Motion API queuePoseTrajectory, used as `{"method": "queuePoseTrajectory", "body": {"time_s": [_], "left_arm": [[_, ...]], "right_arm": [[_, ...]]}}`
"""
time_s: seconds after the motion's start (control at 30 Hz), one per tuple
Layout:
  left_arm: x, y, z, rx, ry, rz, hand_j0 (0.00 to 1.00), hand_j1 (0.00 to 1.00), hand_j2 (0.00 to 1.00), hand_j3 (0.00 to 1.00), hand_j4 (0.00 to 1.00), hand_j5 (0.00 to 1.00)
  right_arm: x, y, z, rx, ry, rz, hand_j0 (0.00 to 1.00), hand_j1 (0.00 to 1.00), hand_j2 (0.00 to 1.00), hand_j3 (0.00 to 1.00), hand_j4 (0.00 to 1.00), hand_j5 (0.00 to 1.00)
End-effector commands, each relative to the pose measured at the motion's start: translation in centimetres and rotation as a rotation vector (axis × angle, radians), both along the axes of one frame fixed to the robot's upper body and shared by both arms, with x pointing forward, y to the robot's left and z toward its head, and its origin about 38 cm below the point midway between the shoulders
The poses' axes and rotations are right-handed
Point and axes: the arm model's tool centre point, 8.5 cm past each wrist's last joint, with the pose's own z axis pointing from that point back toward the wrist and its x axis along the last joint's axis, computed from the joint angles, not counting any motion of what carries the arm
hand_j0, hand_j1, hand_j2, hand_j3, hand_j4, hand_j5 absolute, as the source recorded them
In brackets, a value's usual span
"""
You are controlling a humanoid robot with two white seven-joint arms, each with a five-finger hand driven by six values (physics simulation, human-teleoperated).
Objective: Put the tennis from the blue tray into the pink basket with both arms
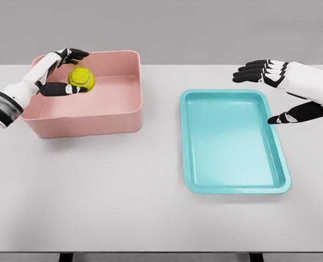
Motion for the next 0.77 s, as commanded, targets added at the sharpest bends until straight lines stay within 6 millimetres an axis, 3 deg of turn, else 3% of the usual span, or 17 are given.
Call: {"method": "queuePoseTrajectory", "body": {"time_s": [0.0,0.07,0.13,0.2,0.33,0.53,0.73], "left_arm": [[0.0,0.0,0.0,-0.002,0.002,0.0,0.96,0.96,0.96,0.96,0.96,0.96],[-0.1,0.0,0.2,-0.003,-0.003,-0.004,0.97,0.97,0.97,0.97,0.97,0.97],[-0.6,-0.6,1.6,-0.018,-0.068,-0.05,0.99,0.99,0.99,0.99,0.99,0.99],[-1.6,-2.1,3.8,-0.04,-0.183,-0.142,0.99,0.99,0.99,0.99,0.99,0.99],[-5.2,-1.5,6.3,-0.047,-0.412,-0.3,1.0,1.0,1.0,1.0,1.0,1.0],[-8.1,3.3,4.1,-0.035,-0.366,-0.209,1.0,1.0,1.0,1.0,1.0,1.0],[-9.4,4.1,2.1,-0.011,-0.299,-0.203,1.0,1.0,1.0,1.0,1.0,1.0]], "right_arm": [[0.0,0.0,0.1,0.007,0.003,0.0,1.0,1.0,1.0,1.0,1.0,1.0],[0.0,0.0,0.1,0.007,0.003,0.0,1.0,1.0,1.0,1.0,1.0,1.0],[0.0,0.0,0.2,0.006,0.001,-0.001,1.0,1.0,1.0,1.0,1.0,1.0],[0.0,0.0,0.1,0.007,0.003,0.0,1.0,1.0,1.0,1.0,1.0,1.0],[0.0,0.0,0.1,0.007,0.003,0.0,1.0,1.0,1.0,1.0,1.0,1.0],[0.0,0.0,0.0,0.007,0.006,0.0,1.0,1.0,1.0,1.0,1.0,1.0],[0.0,0.1,-0.1,0.008,0.007,0.001,1.0,1.0,1.0,1.0,1.0,1.0]]}}
